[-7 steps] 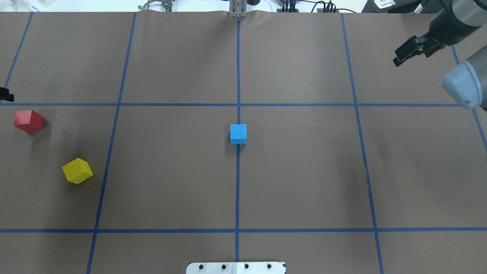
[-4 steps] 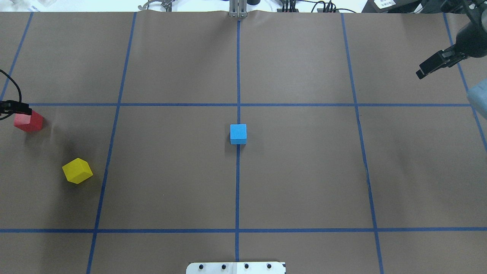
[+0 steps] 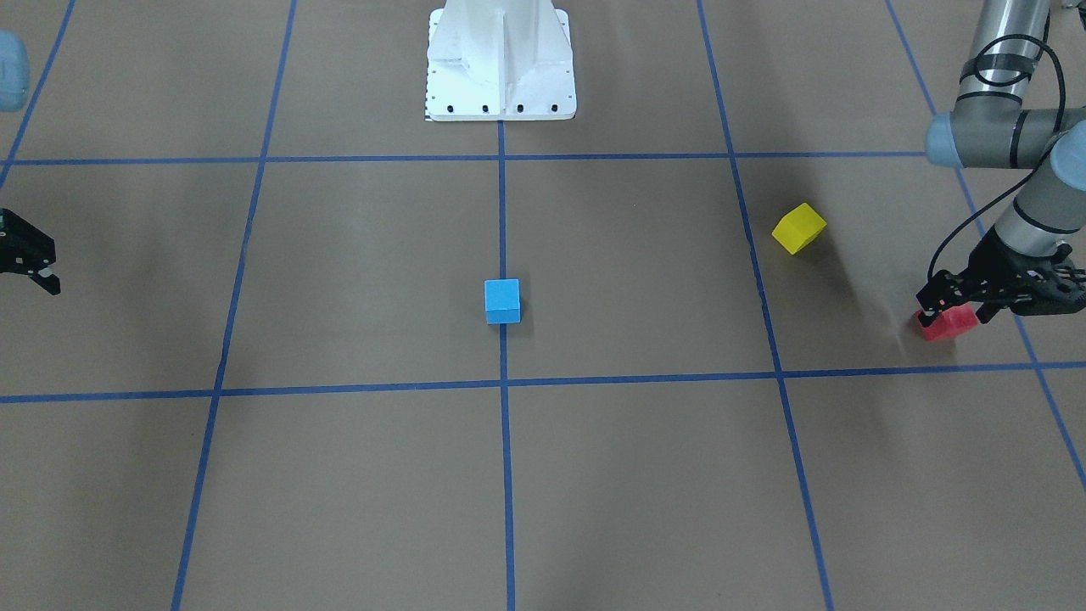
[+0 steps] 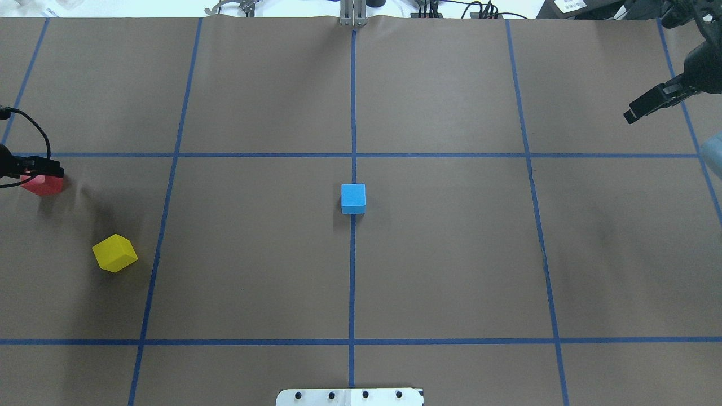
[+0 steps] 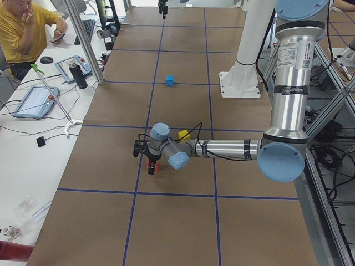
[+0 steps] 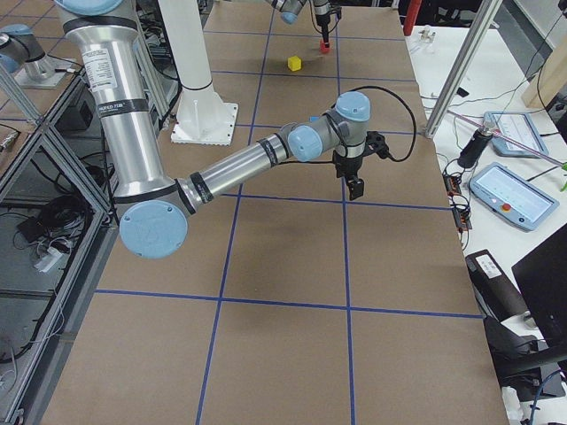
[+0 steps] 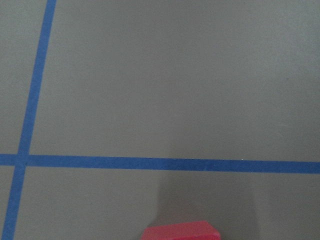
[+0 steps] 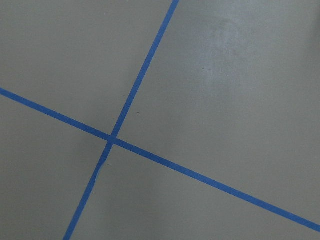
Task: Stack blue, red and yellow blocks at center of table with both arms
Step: 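Close the left gripper on the red cube and lift it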
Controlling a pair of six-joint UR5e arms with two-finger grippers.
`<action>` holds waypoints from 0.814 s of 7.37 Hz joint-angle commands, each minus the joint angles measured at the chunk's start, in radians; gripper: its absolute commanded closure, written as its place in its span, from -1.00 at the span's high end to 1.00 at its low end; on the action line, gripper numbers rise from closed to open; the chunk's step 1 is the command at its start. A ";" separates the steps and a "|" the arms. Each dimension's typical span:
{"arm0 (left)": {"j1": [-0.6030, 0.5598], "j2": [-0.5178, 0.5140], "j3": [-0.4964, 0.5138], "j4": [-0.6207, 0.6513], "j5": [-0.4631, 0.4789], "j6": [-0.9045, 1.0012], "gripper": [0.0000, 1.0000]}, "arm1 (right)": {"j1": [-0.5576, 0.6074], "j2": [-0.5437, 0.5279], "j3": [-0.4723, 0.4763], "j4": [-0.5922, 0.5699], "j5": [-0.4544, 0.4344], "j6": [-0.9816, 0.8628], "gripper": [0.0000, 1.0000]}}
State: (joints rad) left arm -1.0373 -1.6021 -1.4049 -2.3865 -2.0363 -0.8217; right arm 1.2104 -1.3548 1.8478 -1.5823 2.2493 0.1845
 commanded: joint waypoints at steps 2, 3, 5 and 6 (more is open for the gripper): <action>0.010 0.005 -0.008 0.003 0.002 0.022 -1.00 | 0.000 0.002 -0.001 0.001 -0.002 0.009 0.98; 0.005 0.010 -0.073 0.012 -0.010 0.021 -1.00 | 0.000 0.000 -0.001 0.001 -0.002 0.012 0.98; 0.010 -0.056 -0.223 0.228 -0.025 0.003 -1.00 | 0.000 -0.006 -0.007 0.005 -0.002 0.015 0.98; 0.013 -0.115 -0.276 0.356 -0.025 0.001 -1.00 | 0.000 -0.010 -0.007 0.005 -0.004 0.013 0.98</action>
State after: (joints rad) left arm -1.0277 -1.6535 -1.6042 -2.1826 -2.0596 -0.8137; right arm 1.2103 -1.3607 1.8425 -1.5776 2.2470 0.1981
